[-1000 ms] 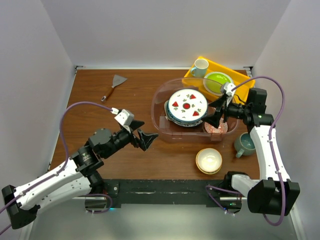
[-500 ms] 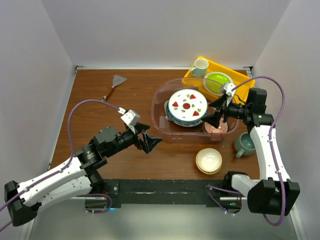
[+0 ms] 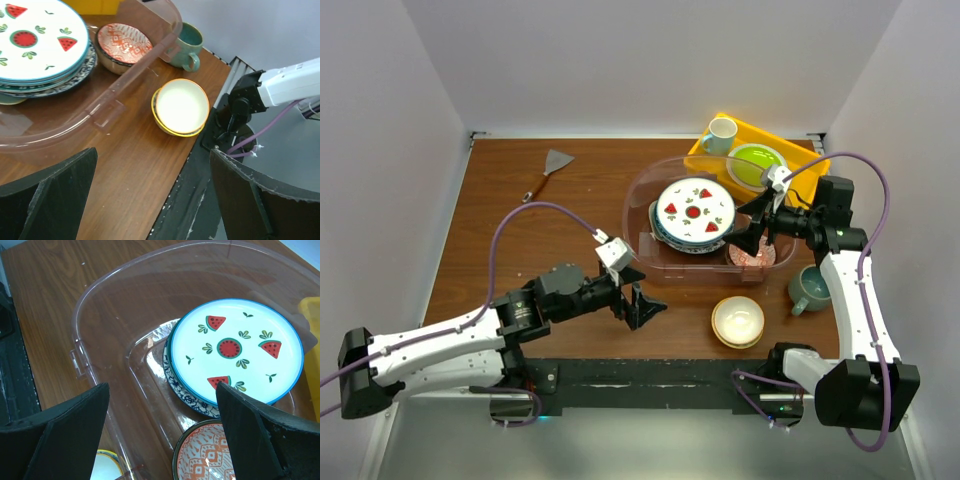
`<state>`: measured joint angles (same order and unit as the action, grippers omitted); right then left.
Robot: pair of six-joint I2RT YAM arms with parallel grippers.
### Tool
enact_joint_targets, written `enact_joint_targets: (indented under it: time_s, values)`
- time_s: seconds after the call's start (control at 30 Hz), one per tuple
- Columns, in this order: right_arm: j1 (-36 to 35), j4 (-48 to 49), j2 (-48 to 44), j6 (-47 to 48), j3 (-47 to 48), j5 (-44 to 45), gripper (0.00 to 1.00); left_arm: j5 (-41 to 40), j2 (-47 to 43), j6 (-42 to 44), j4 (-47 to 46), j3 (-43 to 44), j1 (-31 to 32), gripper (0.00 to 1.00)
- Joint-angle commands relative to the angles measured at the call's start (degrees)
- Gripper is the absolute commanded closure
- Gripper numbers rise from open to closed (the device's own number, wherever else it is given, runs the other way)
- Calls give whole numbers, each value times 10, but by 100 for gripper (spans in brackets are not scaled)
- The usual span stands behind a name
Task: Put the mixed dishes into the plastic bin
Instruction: Pick up the bowl from the center of the board.
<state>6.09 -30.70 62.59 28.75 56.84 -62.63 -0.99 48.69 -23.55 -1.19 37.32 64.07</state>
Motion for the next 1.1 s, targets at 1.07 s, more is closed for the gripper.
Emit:
enact_joint_targets:
  time_s: [1.07]
  values:
    - [9, 18, -10, 7, -4, -17, 8, -17, 180, -33, -63, 78, 200, 0]
